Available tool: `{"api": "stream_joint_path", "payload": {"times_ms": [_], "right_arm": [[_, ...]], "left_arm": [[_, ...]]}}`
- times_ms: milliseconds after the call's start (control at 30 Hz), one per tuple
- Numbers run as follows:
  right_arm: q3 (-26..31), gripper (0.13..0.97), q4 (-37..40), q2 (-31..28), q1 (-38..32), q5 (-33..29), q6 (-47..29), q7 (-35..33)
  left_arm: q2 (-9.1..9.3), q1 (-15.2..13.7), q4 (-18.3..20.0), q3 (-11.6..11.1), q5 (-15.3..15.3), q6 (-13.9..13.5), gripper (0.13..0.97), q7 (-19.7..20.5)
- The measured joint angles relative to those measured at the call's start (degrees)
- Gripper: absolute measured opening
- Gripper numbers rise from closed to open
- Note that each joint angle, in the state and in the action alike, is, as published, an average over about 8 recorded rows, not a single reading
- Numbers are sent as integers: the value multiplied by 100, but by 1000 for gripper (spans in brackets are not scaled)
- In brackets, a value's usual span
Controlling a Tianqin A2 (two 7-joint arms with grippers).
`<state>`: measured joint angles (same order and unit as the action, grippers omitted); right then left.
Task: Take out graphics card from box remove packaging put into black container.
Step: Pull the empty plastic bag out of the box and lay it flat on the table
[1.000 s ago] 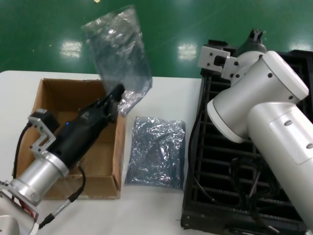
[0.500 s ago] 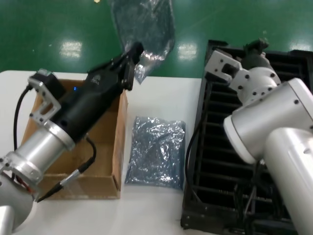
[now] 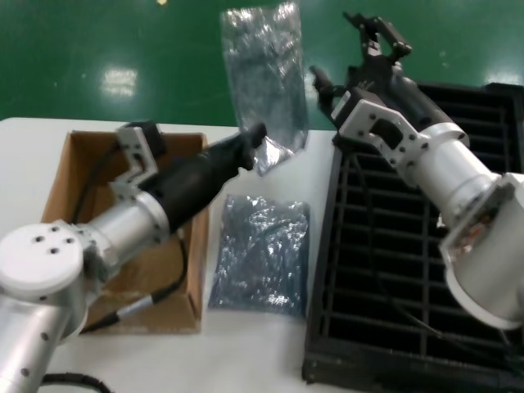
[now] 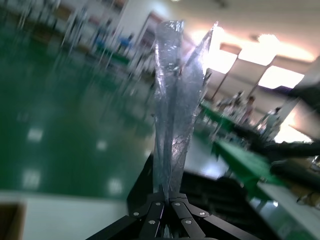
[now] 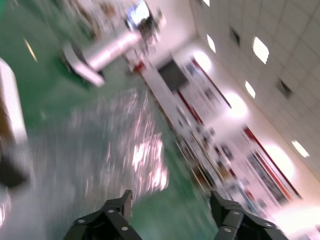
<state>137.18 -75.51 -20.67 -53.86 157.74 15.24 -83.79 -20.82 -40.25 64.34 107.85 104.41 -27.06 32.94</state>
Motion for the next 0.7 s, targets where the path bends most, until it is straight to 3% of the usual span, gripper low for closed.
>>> {"api": "stream_joint_path", "payload": {"times_ms": [100,167,233,400,567,700], "right_arm": [[601,517,-180,-408,-272,0,-377,748],[999,517,-331,-655,-478,0,-516,1272],[1329,517,-493,-857,-669,0,-572,1795],[1852,648,-901,-1231,-1015,0,-539,3010],[2004,745,-1172,-1416,-1138,0,-459,3703],[2038,817,-1246,-1466,-1162,0,-463,3943]], "left_arm": [[126,-403,-694,329,-299,-12,139,519],[252,-652,-1175,486,-458,-65,139,756],[389,-865,-1608,599,-579,-129,139,895],[679,-1253,-2458,787,-858,-215,139,1124],[737,-1376,-2732,920,-1185,-174,139,1536],[575,-1246,-2399,979,-1484,-151,139,2123]]}}
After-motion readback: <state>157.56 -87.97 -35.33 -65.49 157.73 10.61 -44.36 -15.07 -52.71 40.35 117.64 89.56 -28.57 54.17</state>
